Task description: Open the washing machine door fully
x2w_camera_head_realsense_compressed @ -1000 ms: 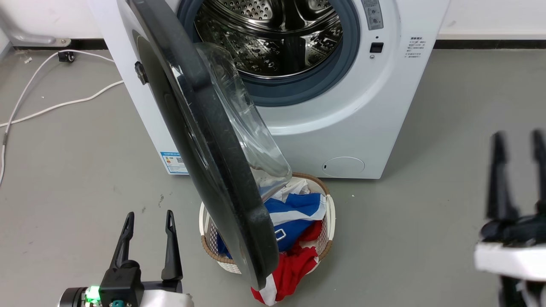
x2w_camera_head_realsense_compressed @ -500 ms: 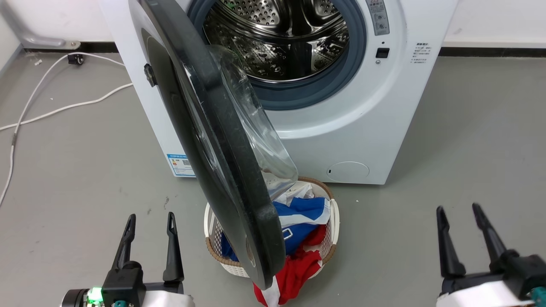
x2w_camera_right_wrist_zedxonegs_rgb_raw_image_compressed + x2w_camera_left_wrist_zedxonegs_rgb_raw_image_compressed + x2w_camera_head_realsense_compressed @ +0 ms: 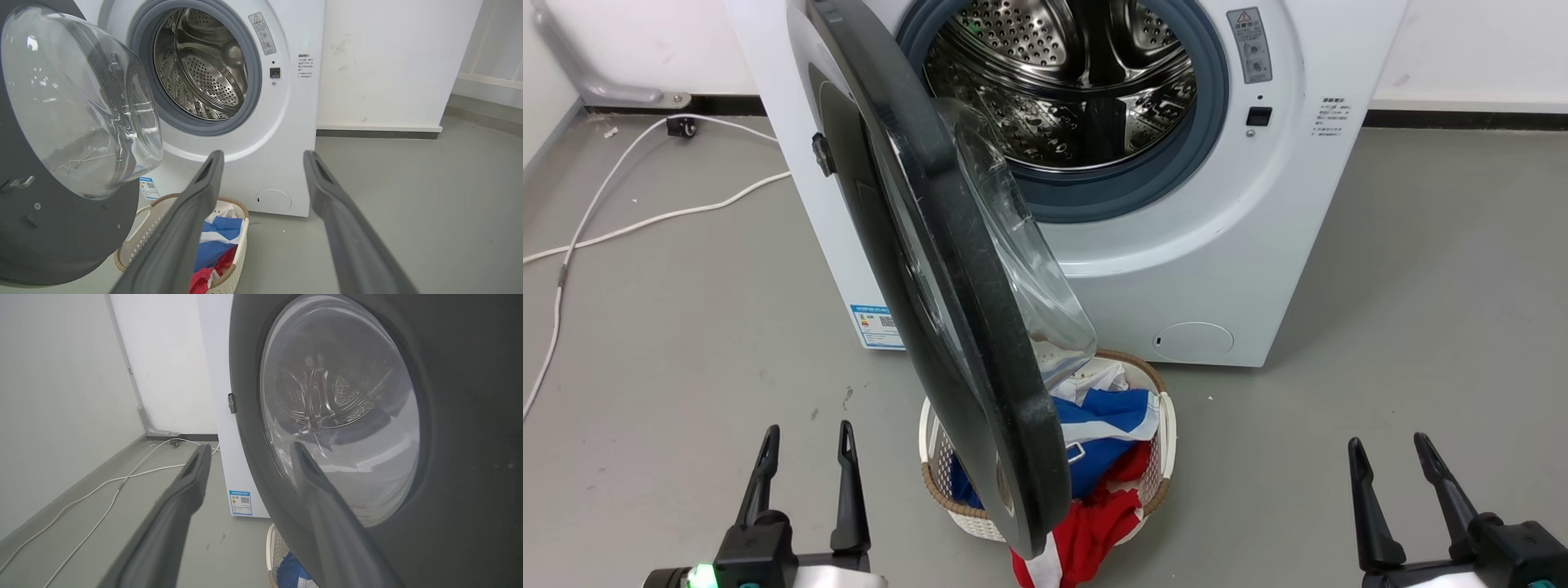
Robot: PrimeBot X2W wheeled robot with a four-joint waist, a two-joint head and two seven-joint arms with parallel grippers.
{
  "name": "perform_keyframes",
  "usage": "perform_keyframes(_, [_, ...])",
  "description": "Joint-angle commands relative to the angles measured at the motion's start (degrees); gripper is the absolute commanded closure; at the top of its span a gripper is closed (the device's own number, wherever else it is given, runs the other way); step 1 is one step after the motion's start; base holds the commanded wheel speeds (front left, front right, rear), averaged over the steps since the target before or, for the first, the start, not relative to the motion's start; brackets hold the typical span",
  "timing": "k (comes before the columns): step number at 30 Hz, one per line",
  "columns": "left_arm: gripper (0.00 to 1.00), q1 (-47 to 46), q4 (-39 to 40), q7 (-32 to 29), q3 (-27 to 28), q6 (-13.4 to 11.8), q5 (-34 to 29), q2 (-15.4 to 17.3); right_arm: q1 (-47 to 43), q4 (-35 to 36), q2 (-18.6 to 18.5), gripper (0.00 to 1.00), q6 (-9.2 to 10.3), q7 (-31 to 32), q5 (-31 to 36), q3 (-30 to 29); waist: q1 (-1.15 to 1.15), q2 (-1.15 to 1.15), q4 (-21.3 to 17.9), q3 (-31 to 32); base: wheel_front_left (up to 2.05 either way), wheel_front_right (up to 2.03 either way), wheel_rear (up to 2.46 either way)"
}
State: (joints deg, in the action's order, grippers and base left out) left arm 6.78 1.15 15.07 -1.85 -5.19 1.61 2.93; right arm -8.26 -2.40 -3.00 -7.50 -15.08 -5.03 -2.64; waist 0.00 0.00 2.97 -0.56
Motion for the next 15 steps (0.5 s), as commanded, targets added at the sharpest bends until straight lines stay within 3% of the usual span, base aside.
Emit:
perform_keyframes(1, [0.77, 0.4, -0.1, 0.2, 0.2, -0.2, -0.1, 0.0, -0.3, -0.1, 0.2, 0.00, 0.01, -0.1, -0.2, 0.1, 0.00, 0.00, -0.1, 0.0, 0.00, 0.00, 0.00])
perform_keyframes(2, [1.00, 0.3, -0.1, 0.2, 0.3, -0.3, -0.1, 0.0, -0.3, -0.1, 0.2, 0.00, 0.01, -0.1, -0.4, 0.2, 0.00, 0.00, -0.2, 0.1, 0.00, 0.00, 0.00])
perform_keyframes(7, [1.00, -0.8, 3.2, 0.1, 2.0, -1.2, -0.5, 0.1, -0.2, 0.1, 0.2, 0.00, 0.01, -0.1, -0.7, 0.4, 0.00, 0.00, -0.5, 0.4, 0.00, 0.00, 0.00])
perform_keyframes(15, [1.00, -6.1, 19.7, 0.1, 0.1, -1.1, -3.9, 2.1, -0.7, 0.6, 0.2, 0.00, 0.01, -0.1, -1.1, 0.7, 0.00, 0.00, -0.5, 0.8, 0.00, 0.00, 0.00])
